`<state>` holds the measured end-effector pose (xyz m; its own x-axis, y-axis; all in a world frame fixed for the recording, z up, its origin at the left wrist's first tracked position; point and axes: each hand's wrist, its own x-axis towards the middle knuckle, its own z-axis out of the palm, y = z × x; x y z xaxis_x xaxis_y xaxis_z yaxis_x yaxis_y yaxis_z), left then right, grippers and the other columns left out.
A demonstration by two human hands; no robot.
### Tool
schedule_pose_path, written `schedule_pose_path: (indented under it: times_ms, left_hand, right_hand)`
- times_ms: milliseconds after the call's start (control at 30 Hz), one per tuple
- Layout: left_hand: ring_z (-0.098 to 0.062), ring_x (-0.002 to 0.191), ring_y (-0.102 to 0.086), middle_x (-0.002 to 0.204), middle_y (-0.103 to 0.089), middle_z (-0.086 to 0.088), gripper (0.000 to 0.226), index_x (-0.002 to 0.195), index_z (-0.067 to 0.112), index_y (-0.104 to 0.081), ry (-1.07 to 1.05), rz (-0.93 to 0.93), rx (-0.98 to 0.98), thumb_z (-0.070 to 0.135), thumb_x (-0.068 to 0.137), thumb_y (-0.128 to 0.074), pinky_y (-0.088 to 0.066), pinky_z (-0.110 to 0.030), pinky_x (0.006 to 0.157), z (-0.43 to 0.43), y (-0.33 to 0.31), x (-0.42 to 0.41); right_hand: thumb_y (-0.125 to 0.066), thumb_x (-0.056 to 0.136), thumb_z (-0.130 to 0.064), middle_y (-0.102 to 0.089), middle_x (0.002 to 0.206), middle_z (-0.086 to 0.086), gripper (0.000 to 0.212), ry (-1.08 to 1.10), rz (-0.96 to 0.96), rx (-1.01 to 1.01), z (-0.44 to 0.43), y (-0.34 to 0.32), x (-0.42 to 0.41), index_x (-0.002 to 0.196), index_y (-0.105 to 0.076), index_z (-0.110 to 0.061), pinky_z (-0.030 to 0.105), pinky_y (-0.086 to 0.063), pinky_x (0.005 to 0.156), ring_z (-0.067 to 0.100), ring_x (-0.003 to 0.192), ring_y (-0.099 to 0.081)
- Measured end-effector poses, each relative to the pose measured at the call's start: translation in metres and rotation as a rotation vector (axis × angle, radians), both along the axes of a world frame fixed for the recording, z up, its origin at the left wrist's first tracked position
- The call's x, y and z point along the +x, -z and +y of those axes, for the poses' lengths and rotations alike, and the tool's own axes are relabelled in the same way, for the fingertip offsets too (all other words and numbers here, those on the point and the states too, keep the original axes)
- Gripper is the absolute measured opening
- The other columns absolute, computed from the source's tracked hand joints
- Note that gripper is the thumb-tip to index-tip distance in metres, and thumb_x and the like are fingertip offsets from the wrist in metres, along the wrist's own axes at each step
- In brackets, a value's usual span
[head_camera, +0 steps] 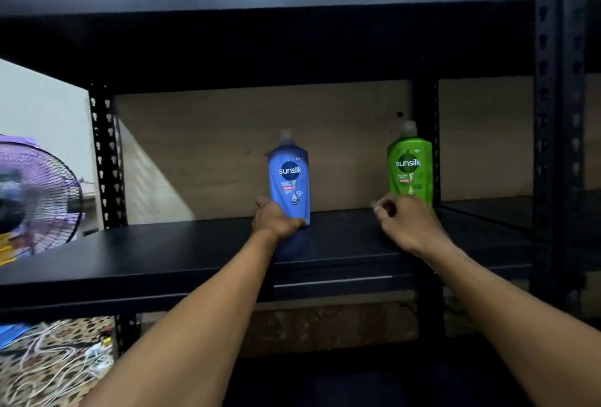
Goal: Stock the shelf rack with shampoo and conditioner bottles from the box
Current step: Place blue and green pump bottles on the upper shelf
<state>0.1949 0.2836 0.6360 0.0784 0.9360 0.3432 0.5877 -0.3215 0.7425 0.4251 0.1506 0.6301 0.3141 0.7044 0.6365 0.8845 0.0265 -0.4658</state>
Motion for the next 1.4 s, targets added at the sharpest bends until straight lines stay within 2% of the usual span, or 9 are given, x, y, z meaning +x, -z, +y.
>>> schedule_pose_path:
  times_ms: [100,200,333,467,667,833,1067,1233,1400]
  left_hand:
    - [-0.028,0.127,-0.056,0.139,-0.058,-0.004,0.090,0.149,0.015,-0.032,0.067,-0.027,0.194,0.035,0.078,-0.084,-0.040,-0.023,0.095,-0.071,0.001,-0.020]
    - [-0.012,0.134,-0.050,0.144,-0.054,0.005,0.073,0.147,0.022,-0.040,0.155,-0.058,0.563,0.028,0.085,-0.078,-0.036,-0.020,0.106,-0.146,0.031,-0.052]
    - [-0.007,0.132,-0.051,0.136,-0.056,0.013,0.059,0.139,0.028,-0.049,0.223,-0.106,0.609,0.026,0.087,-0.076,-0.042,-0.029,0.110,-0.205,0.112,-0.092]
    - [-0.002,0.129,-0.050,0.134,-0.056,0.017,0.051,0.135,0.030,-0.053,0.173,-0.085,0.356,0.028,0.089,-0.075,-0.045,-0.034,0.108,-0.239,0.237,-0.118]
    - [-0.011,0.125,-0.052,0.132,-0.058,0.012,0.053,0.134,0.024,-0.055,0.078,0.007,0.003,0.025,0.086,-0.075,-0.046,-0.044,0.106,-0.270,0.416,-0.142]
    - [-0.019,0.115,-0.059,0.126,-0.055,0.009,0.054,0.136,0.025,-0.053,0.026,0.120,-0.354,0.025,0.086,-0.075,-0.046,-0.032,0.099,-0.297,0.513,-0.151]
    - [-0.035,0.132,-0.043,0.137,-0.052,-0.012,0.061,0.137,0.016,-0.049,-0.112,0.402,-0.632,0.030,0.083,-0.074,-0.041,-0.041,0.102,-0.307,0.601,-0.166]
    - [-0.040,0.137,-0.035,0.148,-0.038,-0.019,0.077,0.146,0.008,-0.041,-0.158,0.461,-0.696,0.031,0.082,-0.078,-0.035,-0.045,0.110,-0.314,0.633,-0.182]
    - [-0.045,0.127,-0.049,0.140,-0.041,-0.026,0.090,0.148,0.007,-0.034,-0.224,0.244,-0.787,0.008,0.072,-0.083,-0.042,-0.040,0.101,-0.328,0.654,-0.204]
  right_hand:
    - [-0.062,0.092,-0.023,-0.068,0.107,-0.006,0.017,-0.079,0.036,0.206,-0.027,0.017,-0.017,0.106,-0.069,-0.031,0.031,-0.047,0.093,0.017,0.108,-0.059]
    - [-0.067,0.088,-0.010,-0.062,0.109,-0.010,0.029,-0.126,0.037,0.425,-0.068,0.049,-0.045,0.113,-0.069,-0.025,0.026,-0.039,0.095,0.016,0.111,-0.054]
    - [-0.065,0.087,-0.001,-0.063,0.117,-0.007,0.036,-0.192,0.054,0.568,-0.119,0.114,-0.080,0.118,-0.066,-0.020,0.026,-0.040,0.101,0.015,0.113,-0.053]
    - [-0.064,0.089,-0.003,-0.060,0.117,-0.011,0.039,-0.257,0.239,0.369,-0.149,0.234,-0.118,0.121,-0.064,-0.025,0.035,-0.046,0.101,0.015,0.115,-0.053]
    - [-0.064,0.081,0.003,-0.058,0.123,-0.014,0.051,-0.229,0.428,-0.025,-0.172,0.417,-0.148,0.125,-0.061,-0.022,0.043,-0.050,0.098,0.016,0.118,-0.054]
    - [-0.064,0.081,-0.001,-0.056,0.131,-0.003,0.053,-0.152,0.451,-0.467,-0.201,0.526,-0.151,0.130,-0.057,-0.021,0.028,-0.035,0.107,0.023,0.126,-0.049]
    - [-0.069,0.080,-0.006,-0.056,0.136,0.013,0.057,-0.113,0.463,-0.866,-0.222,0.604,-0.159,0.135,-0.055,-0.013,0.037,-0.037,0.108,0.035,0.129,-0.049]
    - [-0.067,0.088,-0.020,-0.054,0.140,0.006,0.061,-0.190,0.524,-1.043,-0.224,0.640,-0.209,0.145,-0.044,-0.021,0.035,-0.042,0.104,0.030,0.130,-0.050]
    - [-0.073,0.085,-0.035,-0.051,0.139,0.015,0.075,-0.166,0.661,-1.125,-0.228,0.667,-0.266,0.148,-0.036,-0.015,0.033,-0.041,0.102,0.033,0.128,-0.052]
